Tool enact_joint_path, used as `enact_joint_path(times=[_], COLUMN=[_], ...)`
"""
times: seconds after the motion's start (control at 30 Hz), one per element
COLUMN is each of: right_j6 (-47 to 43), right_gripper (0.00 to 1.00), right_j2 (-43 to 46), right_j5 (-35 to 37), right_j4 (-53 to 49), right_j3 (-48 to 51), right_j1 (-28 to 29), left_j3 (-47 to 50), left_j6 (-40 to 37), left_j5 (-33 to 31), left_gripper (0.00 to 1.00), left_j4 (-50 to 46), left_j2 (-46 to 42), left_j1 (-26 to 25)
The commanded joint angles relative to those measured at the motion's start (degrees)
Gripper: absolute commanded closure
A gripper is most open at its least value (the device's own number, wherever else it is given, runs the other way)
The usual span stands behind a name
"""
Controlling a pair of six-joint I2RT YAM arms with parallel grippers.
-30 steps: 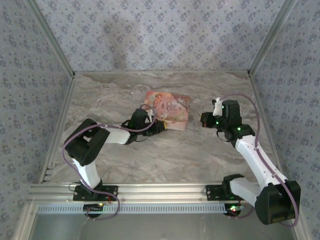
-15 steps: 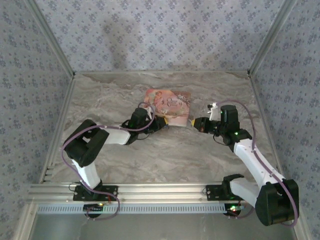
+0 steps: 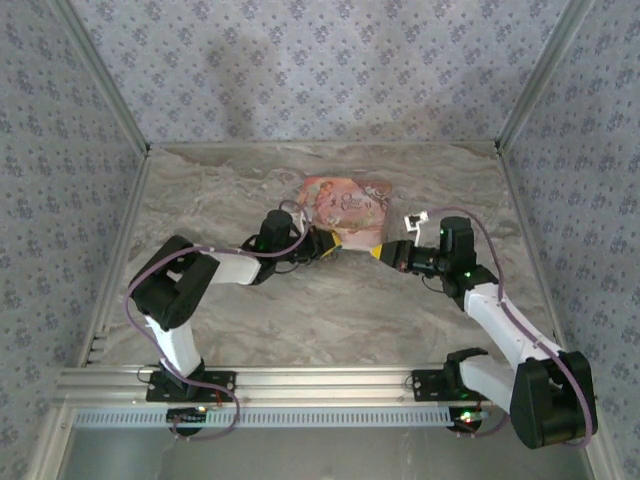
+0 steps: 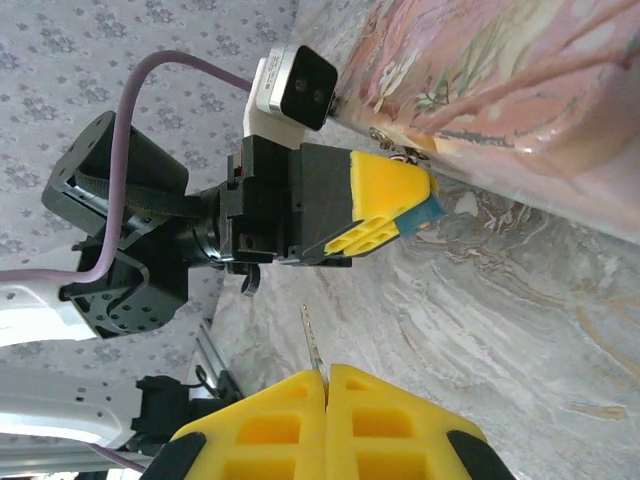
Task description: Unlock the padlock with the key
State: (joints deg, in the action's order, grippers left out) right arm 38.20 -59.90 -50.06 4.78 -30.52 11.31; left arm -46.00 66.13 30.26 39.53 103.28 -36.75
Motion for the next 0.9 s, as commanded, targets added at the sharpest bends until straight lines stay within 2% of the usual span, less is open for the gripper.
enact_joint_path(times=[0.0,0.2,0.37,0.57,0.73,0.87], right_j6=[4.4,11.78,18.19,25.2,26.86,29.23], right_gripper=[1.0,1.0,1.0,1.0,1.0,1.0], right_j2=[0.22,0.84,1.45,-0.06,-3.35,-6.76], right_j5=[-1.93,0.96,6.25,14.76,20.48,23.55], right_j4=[5.18,13.55,20.55,29.9,34.06,38.99], right_j3=[1.73,6.23,11.11,15.9,15.91,16.43], right_j1=[-0.37,-0.16,1.56,7.02,11.8,12.79], left_j3=[-2.8,-4.66,-5.33,-6.2,-6.57,-6.29], left_j6=[1.33,2.06,2.41,2.73,2.1,2.33], left_j5=[1.62,1.9,2.21,2.74,2.78,2.87], left_gripper=[0.94,0.93,0.93,0.93,0.93,0.93], left_j4=[2.07,1.51,1.12,-0.06,-1.56,-1.24], left_j2=[-1.24,-1.33,-1.25,-1.41,-1.86,-1.95], left_j1=[0.28,0.46,0.71,0.77,0.77,0.8])
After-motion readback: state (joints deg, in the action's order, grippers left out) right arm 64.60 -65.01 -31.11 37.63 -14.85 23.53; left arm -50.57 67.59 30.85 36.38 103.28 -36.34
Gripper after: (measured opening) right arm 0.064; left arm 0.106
